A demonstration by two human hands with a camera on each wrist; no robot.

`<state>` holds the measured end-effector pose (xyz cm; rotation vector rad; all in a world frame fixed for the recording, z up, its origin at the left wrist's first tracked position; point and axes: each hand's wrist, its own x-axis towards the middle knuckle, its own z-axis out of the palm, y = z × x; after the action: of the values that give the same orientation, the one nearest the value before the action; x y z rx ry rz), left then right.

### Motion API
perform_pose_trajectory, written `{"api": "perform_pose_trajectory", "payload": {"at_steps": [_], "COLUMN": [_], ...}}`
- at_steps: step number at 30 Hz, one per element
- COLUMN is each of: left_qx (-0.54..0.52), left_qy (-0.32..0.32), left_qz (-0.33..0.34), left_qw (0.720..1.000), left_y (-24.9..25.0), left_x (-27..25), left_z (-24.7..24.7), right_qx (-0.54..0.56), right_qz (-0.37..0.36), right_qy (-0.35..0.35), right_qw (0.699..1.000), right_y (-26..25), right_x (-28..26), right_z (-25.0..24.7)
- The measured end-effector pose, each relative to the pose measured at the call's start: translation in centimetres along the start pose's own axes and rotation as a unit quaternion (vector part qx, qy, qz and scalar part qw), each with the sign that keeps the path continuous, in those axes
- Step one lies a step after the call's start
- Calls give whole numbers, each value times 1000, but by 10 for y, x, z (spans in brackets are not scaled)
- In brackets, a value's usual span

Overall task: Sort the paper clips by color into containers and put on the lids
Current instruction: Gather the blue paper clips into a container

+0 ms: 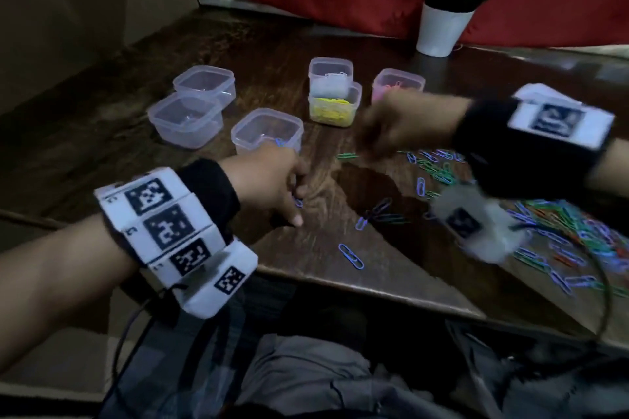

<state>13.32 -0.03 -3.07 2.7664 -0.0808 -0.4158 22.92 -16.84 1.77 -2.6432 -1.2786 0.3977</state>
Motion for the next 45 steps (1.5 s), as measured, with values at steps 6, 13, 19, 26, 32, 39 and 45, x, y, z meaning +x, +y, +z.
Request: {"api": "perform_pose_trajectory", "payload": {"at_steps": [6,13,19,26,32,39,45], "left_qx": [-15,99,13,33,88,60,52], "left_qy": [-12,-25,31,3,35,5,210], "left_qz": [22,71,181,272,301,223,13], "left_qw": [1000,992,983,962,949,973,976], "left_y": [-5,-13,23,28,28,26,-13], "left_x": [6,2,-15,-12,-15,-26,9], "left_z": [-4,-1,17,35,37,22,-69], "right_qx": [-54,-77,-37,33,-53,-162,-186], "right_qz": [-49,-2,27,-13,-78,-65,-57], "right_qy": [-57,-58,-55,-35,-31,-89,-62], "right_qw": [996,995,997,999,995,981,979], "right_y": [18,13,20,16,-8,-17,-19], "right_x": [-44,-25,-31,-38,-31,-19,-30], "right_z": [43,55,50,48,55,58,60]}}
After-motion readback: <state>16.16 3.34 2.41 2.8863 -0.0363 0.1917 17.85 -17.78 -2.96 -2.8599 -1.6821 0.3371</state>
